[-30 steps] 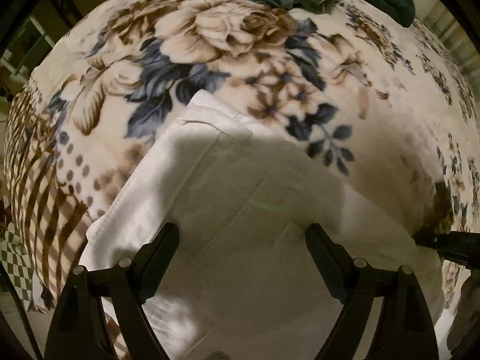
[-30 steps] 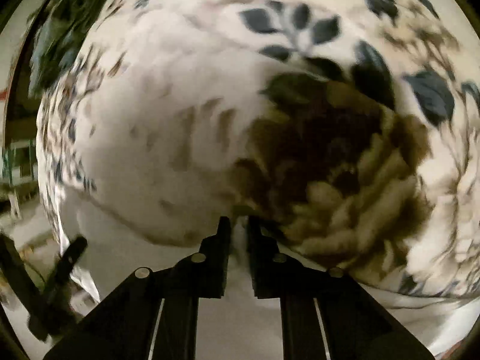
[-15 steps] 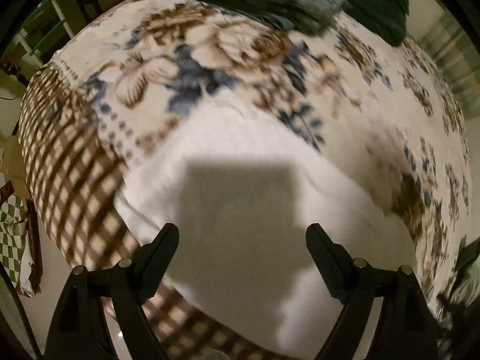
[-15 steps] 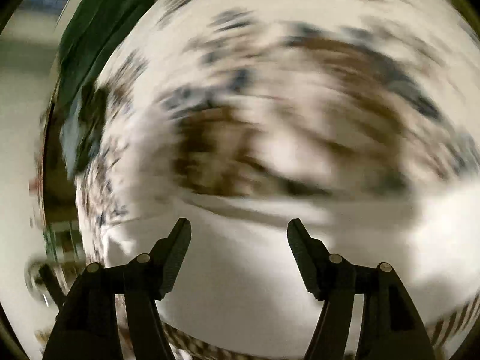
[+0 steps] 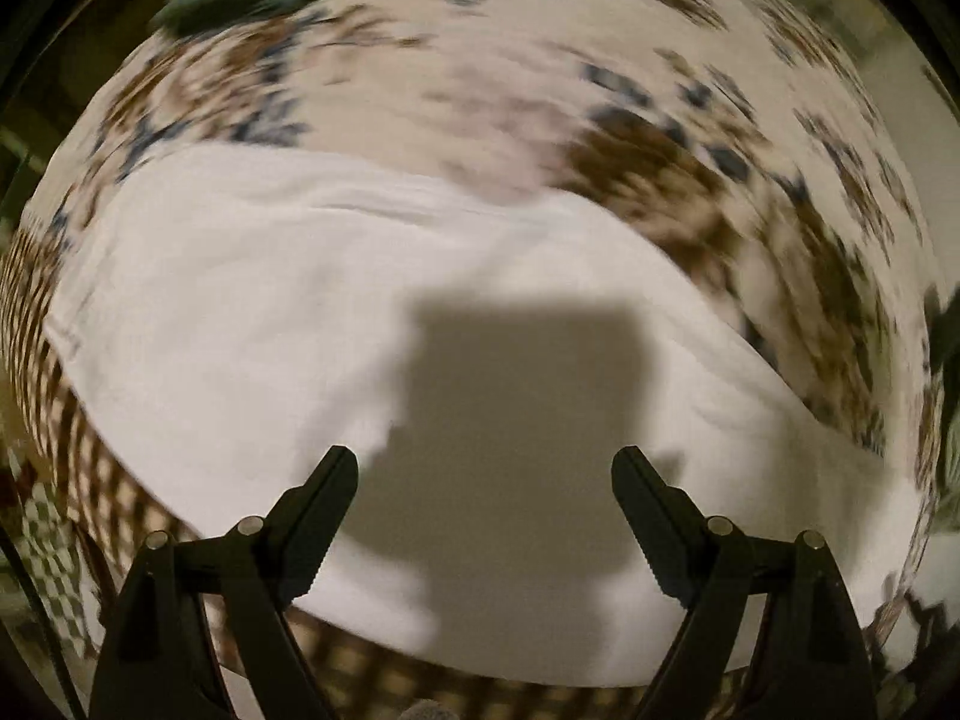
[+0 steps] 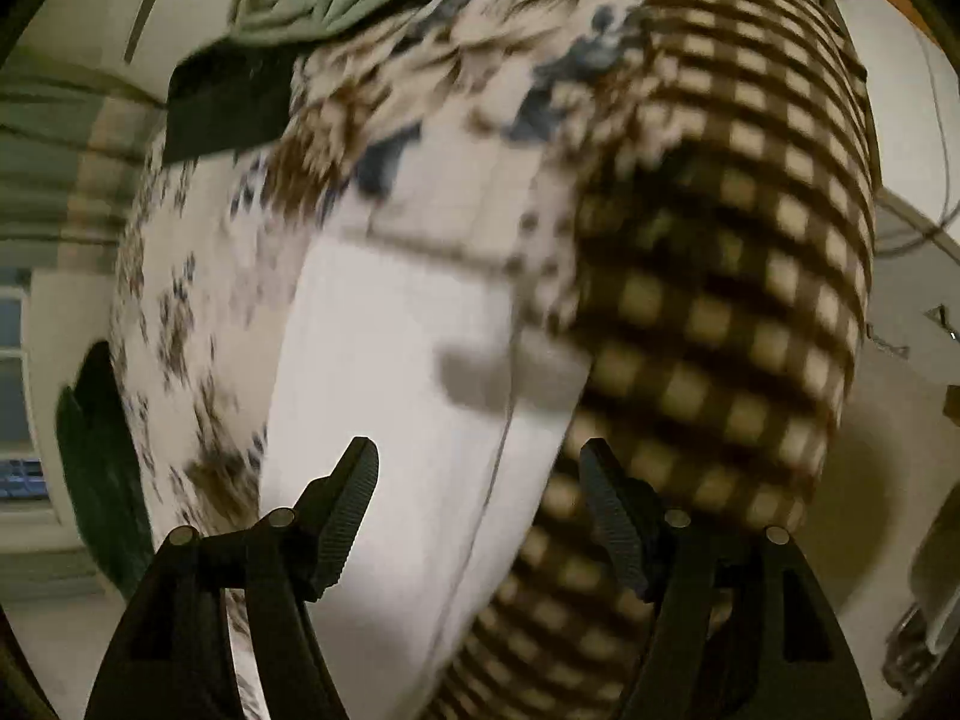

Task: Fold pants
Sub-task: 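Grasp the folded pants' edge with both grippers and fold it over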

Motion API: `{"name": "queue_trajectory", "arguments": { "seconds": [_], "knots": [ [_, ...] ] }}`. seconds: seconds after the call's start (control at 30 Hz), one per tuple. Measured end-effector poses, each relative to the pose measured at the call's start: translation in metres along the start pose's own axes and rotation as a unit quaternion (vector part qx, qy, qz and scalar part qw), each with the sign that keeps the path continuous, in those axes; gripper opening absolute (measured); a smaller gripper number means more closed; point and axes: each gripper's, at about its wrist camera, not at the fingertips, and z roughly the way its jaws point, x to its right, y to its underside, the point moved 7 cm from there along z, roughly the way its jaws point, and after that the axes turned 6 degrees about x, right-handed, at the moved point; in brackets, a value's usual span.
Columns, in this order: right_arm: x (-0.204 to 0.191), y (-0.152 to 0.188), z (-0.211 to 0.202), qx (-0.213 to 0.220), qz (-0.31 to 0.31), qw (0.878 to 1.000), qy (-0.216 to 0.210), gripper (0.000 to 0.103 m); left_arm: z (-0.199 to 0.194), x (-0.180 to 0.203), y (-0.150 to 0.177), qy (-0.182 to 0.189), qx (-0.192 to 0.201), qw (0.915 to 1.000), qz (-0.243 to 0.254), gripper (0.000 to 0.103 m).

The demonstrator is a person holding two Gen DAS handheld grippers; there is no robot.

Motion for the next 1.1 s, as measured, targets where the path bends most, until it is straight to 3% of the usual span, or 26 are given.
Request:
{"name": "queue_trajectory", "arguments": {
  "seconds": [0.07,0.17,0.23,0.27,0.4,0.53,0.67,0.7,0.8,0.83,0.9,1.1],
  "knots": [
    [-0.002,-0.012,0.007,-0.002,-0.011,1.0,-0.003,0.072,0.003,0.023,0.004,0.0,-0.001,0.9999,0.016,0.086],
    [-0.001,-0.028,0.031,-0.045,-0.005,0.999,-0.009,0.07,0.006,0.055,0.012,0.001,-0.002,0.9993,0.037,0.086],
    [-0.003,-0.029,0.044,-0.052,-0.019,0.998,-0.004,0.034,0.005,0.069,0.018,-0.003,-0.001,0.9987,0.051,0.086],
    [-0.007,-0.031,0.042,-0.048,-0.033,0.998,0.0,0.01,0.005,0.074,0.02,-0.004,-0.001,0.9984,0.056,0.086],
    [-0.017,-0.03,0.011,-0.027,-0.051,0.998,-0.024,0.01,0.002,0.074,0.025,-0.012,0.0,0.9977,0.067,0.086],
    [-0.002,-0.021,-0.016,-0.029,-0.055,0.998,-0.003,0.009,0.003,0.06,0.028,-0.022,-0.005,0.998,0.058,0.086],
    [0.024,-0.014,0.007,-0.078,-0.033,0.996,-0.011,0.012,0.006,0.04,0.027,-0.029,-0.012,0.9988,0.038,0.086],
    [0.031,-0.012,0.015,-0.091,-0.027,0.995,0.002,0.018,0.006,0.035,0.028,-0.028,-0.011,0.999,0.034,0.086],
    [0.035,-0.009,0.011,-0.085,-0.031,0.996,0.025,0.026,-0.001,0.015,0.024,-0.025,0.001,0.9995,0.02,0.086],
    [0.034,-0.006,0.007,-0.083,-0.04,0.995,0.038,0.033,-0.005,0.009,0.021,-0.024,0.008,0.9995,0.017,0.086],
    [0.022,0.006,-0.003,-0.073,-0.067,0.993,0.063,0.073,-0.017,-0.013,0.012,-0.024,0.032,0.9992,0.008,0.086],
    [-0.032,0.08,0.0,-0.082,-0.106,0.989,0.068,0.077,-0.045,-0.112,-0.025,-0.01,0.069,0.9962,-0.053,0.089]
  ]
}}
